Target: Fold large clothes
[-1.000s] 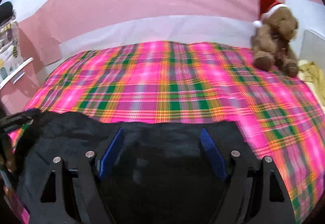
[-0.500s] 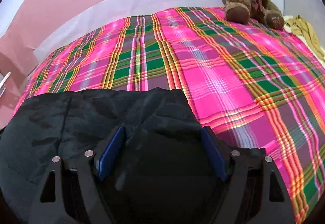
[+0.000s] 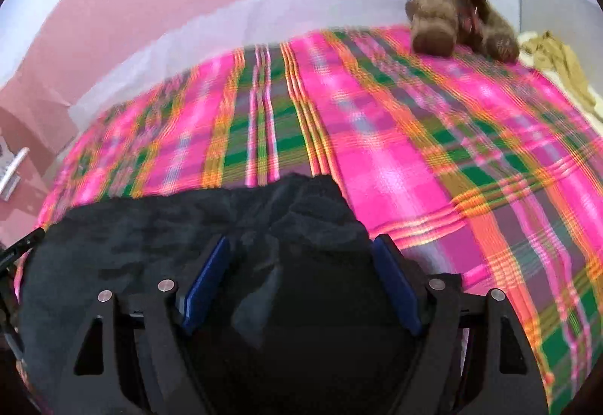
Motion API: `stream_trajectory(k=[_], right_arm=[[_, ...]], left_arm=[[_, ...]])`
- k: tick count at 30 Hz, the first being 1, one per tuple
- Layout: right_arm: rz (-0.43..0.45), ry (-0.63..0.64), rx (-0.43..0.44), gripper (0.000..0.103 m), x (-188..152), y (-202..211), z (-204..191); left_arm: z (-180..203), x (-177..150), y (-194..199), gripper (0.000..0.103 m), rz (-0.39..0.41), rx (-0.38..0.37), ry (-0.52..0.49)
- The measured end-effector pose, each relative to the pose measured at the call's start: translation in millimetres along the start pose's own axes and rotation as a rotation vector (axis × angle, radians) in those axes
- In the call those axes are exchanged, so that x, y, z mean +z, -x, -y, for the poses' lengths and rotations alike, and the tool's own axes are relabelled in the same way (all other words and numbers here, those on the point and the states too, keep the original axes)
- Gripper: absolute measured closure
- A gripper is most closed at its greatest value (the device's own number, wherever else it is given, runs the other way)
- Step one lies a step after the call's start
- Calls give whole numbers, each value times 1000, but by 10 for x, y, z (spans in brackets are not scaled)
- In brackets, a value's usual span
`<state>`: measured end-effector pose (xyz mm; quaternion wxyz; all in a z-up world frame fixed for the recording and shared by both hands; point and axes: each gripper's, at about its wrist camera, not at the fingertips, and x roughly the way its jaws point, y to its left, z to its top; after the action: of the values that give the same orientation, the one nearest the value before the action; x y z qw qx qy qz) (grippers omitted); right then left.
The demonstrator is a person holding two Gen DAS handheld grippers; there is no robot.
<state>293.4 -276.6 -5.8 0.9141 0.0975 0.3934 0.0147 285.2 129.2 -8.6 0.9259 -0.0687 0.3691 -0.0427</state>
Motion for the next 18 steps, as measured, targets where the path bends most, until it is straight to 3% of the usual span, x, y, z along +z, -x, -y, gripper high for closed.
stream_trajectory(k=[5,9,18], right_arm=[[96,48,-6,26,-138,391,-1],[4,12,-30,26,-261,12,142],[-9,-6,-38,25,-330,-174,202]], left_arm=[[-69,-161,396,54,70,-59,19],[-129,-332,96,51,11,-34,23],[-99,-405,-23,51,32,-23,24]])
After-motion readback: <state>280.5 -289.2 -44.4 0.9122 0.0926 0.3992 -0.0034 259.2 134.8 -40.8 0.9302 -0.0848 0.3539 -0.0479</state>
